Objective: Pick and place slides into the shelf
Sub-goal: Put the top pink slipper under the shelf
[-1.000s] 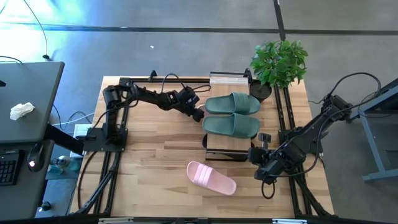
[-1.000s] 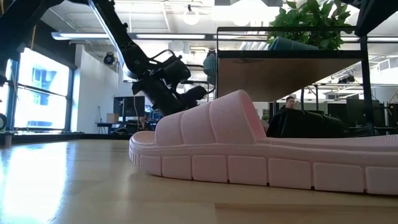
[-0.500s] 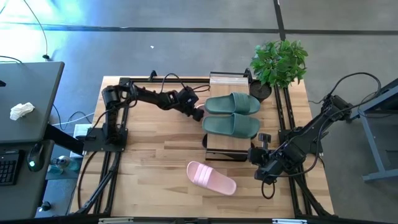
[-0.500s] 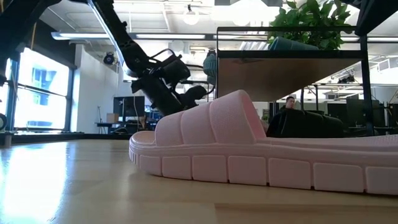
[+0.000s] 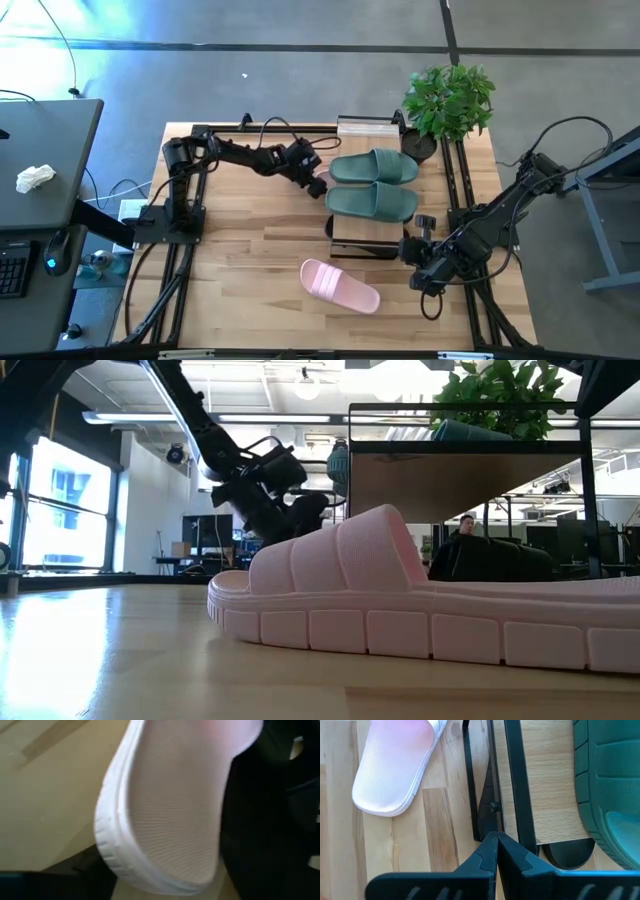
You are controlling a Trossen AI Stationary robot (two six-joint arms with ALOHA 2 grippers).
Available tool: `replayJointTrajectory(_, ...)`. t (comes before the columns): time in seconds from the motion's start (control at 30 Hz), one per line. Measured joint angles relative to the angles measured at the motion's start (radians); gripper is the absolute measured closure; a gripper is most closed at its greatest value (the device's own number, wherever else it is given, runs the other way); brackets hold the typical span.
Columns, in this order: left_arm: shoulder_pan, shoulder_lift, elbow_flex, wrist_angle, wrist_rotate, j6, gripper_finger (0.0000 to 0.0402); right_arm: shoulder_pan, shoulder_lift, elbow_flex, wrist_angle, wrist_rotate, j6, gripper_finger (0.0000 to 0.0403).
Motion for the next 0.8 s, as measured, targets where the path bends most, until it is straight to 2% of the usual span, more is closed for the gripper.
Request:
replayJointTrajectory(0.13,0.012,0.001,0.023,-0.028,0.04,0.046,0.0035,0.0,0.0,0.0,0.001,0.001,-0.01,0.0403)
replayJointTrajectory(0.27,0.031,0.003,0.035,-0.05,0.085,0.046,0.0012,0.0,0.0,0.0,0.003,0.004,-0.014,0.0403)
replayJointTrajectory(0.57,0.073,0.004,0.036,-0.061,0.196,0.053,0.0024,0.0,0.0,0.0,0.006,0.008,-0.019,0.0403)
replayJointTrajectory(0.8,0.085,0.002,0.036,-0.09,0.201,0.054,0.0044,0.0,0.0,0.0,0.006,0.009,-0.019,0.0403)
